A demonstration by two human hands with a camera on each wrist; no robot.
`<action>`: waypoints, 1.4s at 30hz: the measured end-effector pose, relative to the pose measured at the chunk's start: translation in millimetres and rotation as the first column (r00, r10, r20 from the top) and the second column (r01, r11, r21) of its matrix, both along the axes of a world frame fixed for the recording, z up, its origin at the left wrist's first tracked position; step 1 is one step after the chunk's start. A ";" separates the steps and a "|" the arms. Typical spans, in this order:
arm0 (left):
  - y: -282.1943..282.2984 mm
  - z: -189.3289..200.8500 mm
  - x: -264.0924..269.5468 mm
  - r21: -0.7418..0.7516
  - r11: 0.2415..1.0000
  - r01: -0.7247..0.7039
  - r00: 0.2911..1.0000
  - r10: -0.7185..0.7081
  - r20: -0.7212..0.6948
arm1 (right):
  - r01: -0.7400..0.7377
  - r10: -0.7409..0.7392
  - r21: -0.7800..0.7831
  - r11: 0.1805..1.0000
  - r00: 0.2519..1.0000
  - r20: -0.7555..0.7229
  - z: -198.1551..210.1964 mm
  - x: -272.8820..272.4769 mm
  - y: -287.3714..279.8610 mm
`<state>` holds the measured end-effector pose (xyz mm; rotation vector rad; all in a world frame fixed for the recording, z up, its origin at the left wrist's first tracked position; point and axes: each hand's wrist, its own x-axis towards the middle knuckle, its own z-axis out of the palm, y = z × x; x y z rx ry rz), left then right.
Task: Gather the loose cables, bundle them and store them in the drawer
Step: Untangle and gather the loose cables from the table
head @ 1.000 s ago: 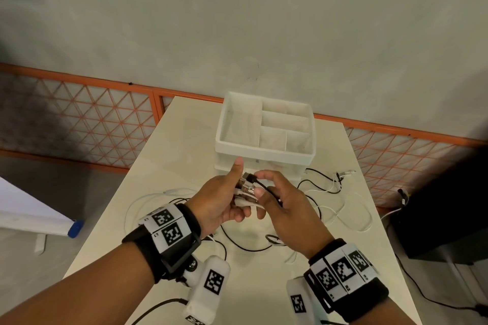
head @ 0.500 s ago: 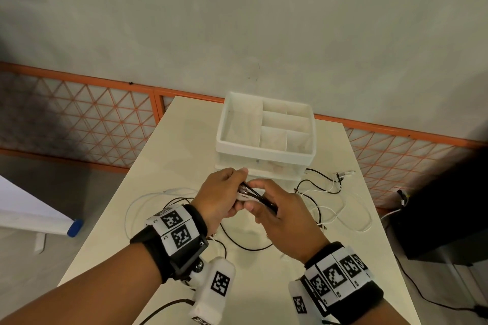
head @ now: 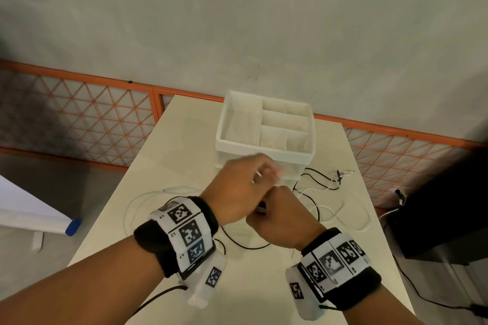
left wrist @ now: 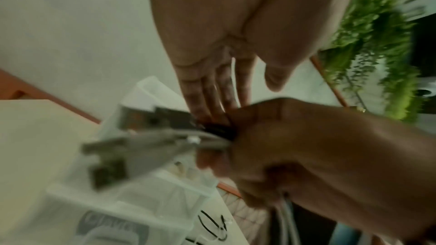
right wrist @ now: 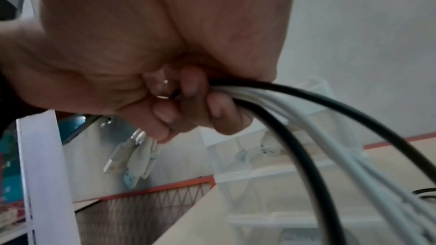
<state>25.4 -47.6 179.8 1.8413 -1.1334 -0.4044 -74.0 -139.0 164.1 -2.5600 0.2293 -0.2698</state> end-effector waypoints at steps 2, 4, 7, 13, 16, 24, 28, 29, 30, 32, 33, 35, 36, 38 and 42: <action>-3.4 1.6 -11.3 0.139 0.988 0.070 0.997 -0.073 0.015 | 0.008 -0.007 -0.058 0.998 1.000 0.015 7.6 8.5 8.4; -2.0 -3.8 -9.0 0.238 0.970 0.040 0.998 -0.048 0.030 | 0.003 0.001 0.055 0.999 0.998 -0.070 10.9 8.4 4.1; 7.4 -13.0 3.2 0.293 0.955 0.041 0.999 -0.046 0.008 | 0.110 -0.086 0.191 0.975 0.988 -0.132 4.9 -3.7 -19.6; 34.8 -17.8 38.8 0.388 0.919 0.073 0.996 -0.045 -0.082 | 0.229 -0.358 -0.319 0.920 0.824 -0.439 -16.1 -34.7 -89.2; 37.7 -32.7 49.3 0.434 0.895 0.100 0.995 -0.085 -0.054 | 0.478 -0.555 -0.416 0.774 0.827 -0.083 -21.8 -42.1 -111.9; 37.0 -68.1 48.5 0.443 0.896 -0.035 0.999 0.041 -0.002 | 0.696 -0.669 -0.047 0.716 0.665 -0.332 -74.3 -45.1 -104.6; 40.1 -68.0 51.6 0.465 0.882 -0.080 0.997 0.082 0.016 | 0.594 -0.578 -0.009 0.804 0.778 -0.247 -71.7 -34.9 -74.7; 40.1 -67.8 54.1 0.449 0.886 -0.115 0.992 0.127 0.005 | 0.566 -0.558 0.027 0.824 0.819 -0.136 -70.0 -30.1 -61.7; 40.4 -67.7 55.6 0.440 0.886 -0.147 0.986 0.165 -0.002 | 0.505 -0.503 0.057 0.861 0.863 -0.047 -71.4 -25.7 -47.7; 40.9 -68.1 57.9 0.461 0.873 -0.162 0.983 0.185 -0.004 | 0.299 -0.293 0.087 0.950 0.954 -0.068 -82.4 -15.7 -19.6; 41.6 -68.5 57.9 0.484 0.863 -0.143 0.985 0.172 -0.015 | 0.179 -0.162 0.096 0.979 0.974 -0.156 -90.6 -11.4 -6.1; 44.7 -70.3 56.1 0.535 0.840 -0.094 0.990 0.134 -0.035 | 0.004 0.032 0.093 0.996 0.924 -0.381 -110.5 -3.3 15.8; 46.8 -71.6 54.9 0.555 0.829 -0.073 0.993 0.113 -0.038 | -0.044 0.078 0.081 0.996 0.880 -0.469 -122.1 0.6 23.6; 52.2 -75.5 52.6 0.579 0.814 -0.056 0.995 0.091 -0.032 | -0.093 0.113 0.064 0.994 0.800 -0.590 -142.7 6.2 36.9; 61.6 -84.3 48.4 0.609 0.791 -0.056 0.997 0.071 -0.001 | -0.126 0.132 0.057 0.990 0.740 -0.660 -169.5 5.8 51.6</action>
